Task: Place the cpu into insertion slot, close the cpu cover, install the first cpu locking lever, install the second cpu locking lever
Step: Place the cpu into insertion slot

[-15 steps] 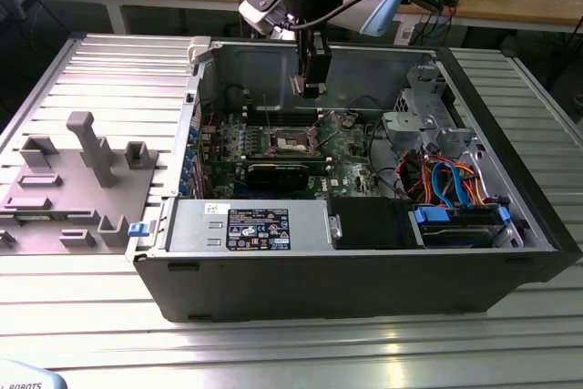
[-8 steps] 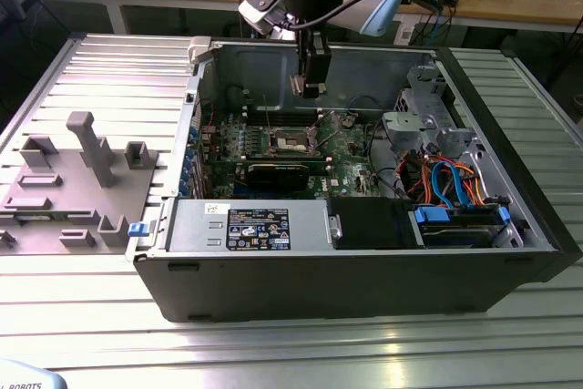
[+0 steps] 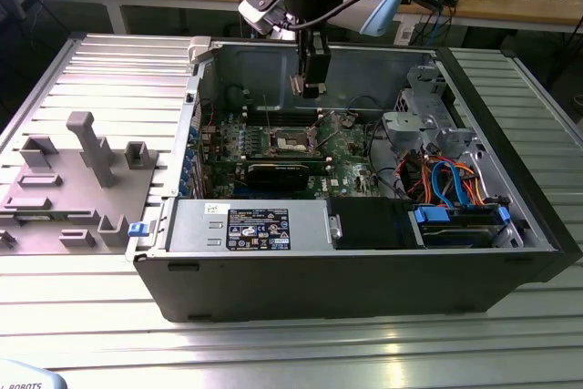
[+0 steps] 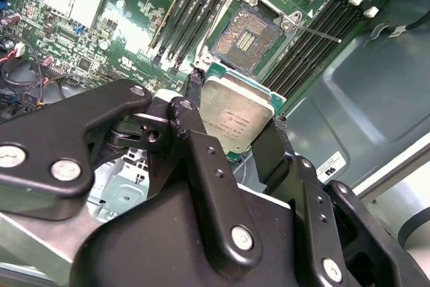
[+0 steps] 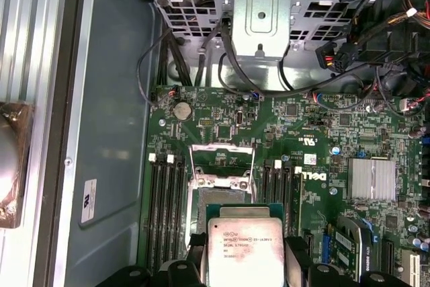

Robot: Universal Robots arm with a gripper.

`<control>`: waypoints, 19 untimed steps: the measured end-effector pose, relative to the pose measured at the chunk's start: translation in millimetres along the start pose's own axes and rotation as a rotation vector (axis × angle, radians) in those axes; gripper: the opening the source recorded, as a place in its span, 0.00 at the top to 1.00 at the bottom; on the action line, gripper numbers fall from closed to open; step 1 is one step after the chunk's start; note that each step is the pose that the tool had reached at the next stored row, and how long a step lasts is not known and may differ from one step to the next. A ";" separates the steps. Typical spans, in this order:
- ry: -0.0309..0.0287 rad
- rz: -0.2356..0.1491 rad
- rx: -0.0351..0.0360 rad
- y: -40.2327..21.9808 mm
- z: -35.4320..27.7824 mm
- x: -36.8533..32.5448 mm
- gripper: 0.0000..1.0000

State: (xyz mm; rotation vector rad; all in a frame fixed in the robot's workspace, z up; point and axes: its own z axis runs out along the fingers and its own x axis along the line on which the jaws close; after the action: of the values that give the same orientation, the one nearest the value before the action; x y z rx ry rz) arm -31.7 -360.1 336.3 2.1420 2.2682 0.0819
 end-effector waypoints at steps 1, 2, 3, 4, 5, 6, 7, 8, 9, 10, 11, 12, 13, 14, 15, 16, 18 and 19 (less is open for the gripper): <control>-0.0001 0.001 0.0000 0.0 0.0 0.0 0.46; -0.0001 0.002 0.0000 0.0 0.0 0.0 0.46; -0.0001 0.003 0.0000 0.0 0.0 0.0 0.46; -0.0002 0.003 -0.0001 0.0 0.0 0.0 0.46; -0.0002 0.005 -0.0001 0.0 0.0 0.0 0.46; -0.0003 0.006 -0.0001 0.0 0.0 0.0 0.46; -0.0004 0.007 -0.0001 0.0 0.0 0.0 0.46; -0.0004 0.008 -0.0001 0.0 0.0 0.0 0.46; -0.0004 0.010 -0.0002 0.0 0.0 0.0 0.46; -0.0006 0.011 -0.0001 0.0 0.0 0.0 0.46; -0.0006 0.011 -0.0002 0.0 0.0 0.0 0.46; -0.0006 0.012 -0.0002 0.0 0.0 0.0 0.46; -0.0006 0.013 -0.0003 0.0 0.0 0.0 0.46; -0.0007 0.013 -0.0003 0.0 0.0 0.0 0.46; -0.0007 0.014 -0.0003 0.0 0.0 0.0 0.46; -0.0008 0.015 -0.0003 0.0 0.0 0.0 0.46; -0.0009 0.017 -0.0003 0.0 0.0 0.0 0.46; -0.0009 0.018 -0.0004 0.0 0.0 0.0 0.46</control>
State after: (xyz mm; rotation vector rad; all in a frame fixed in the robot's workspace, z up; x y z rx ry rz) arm -31.7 -360.1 336.3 2.1617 2.2489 0.0816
